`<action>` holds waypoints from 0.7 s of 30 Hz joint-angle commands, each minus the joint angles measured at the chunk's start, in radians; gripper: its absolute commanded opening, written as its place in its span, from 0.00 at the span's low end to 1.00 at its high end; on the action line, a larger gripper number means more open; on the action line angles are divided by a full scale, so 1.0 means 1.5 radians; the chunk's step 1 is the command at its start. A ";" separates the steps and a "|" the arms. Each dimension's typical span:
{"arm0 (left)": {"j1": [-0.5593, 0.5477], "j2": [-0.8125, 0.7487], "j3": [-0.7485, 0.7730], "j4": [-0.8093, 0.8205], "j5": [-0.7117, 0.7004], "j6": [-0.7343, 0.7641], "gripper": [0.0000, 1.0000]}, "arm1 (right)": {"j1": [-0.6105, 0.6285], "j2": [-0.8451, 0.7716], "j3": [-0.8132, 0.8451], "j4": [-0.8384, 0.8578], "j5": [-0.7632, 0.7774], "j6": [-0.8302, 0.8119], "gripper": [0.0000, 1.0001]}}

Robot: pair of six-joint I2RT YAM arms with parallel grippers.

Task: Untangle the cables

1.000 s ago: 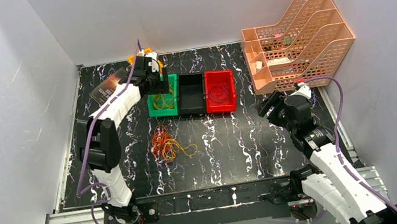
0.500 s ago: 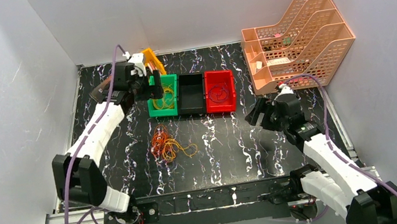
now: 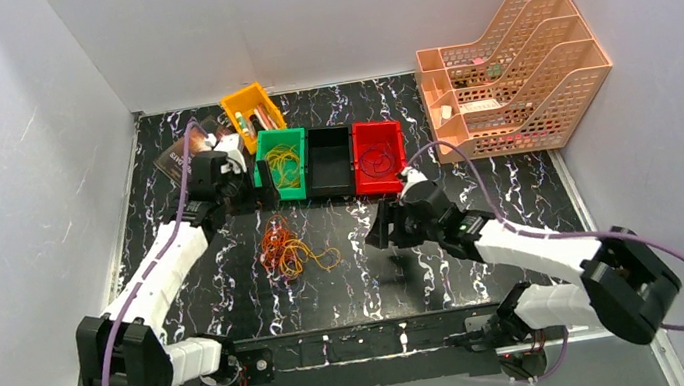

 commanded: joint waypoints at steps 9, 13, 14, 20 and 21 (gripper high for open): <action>0.001 0.000 -0.074 0.041 0.051 -0.042 0.92 | 0.058 0.232 0.111 0.222 -0.070 0.032 0.60; 0.000 0.016 -0.068 0.045 0.066 -0.034 0.93 | 0.068 0.288 0.129 0.241 -0.090 0.032 0.58; 0.000 0.019 -0.067 0.045 0.069 -0.031 0.93 | 0.070 0.302 0.133 0.241 -0.091 0.030 0.57; 0.000 0.023 -0.061 0.047 0.080 -0.018 0.93 | 0.075 0.345 0.150 0.232 -0.094 0.027 0.52; 0.000 0.024 -0.060 0.047 0.081 -0.018 0.93 | 0.075 0.351 0.152 0.230 -0.096 0.028 0.51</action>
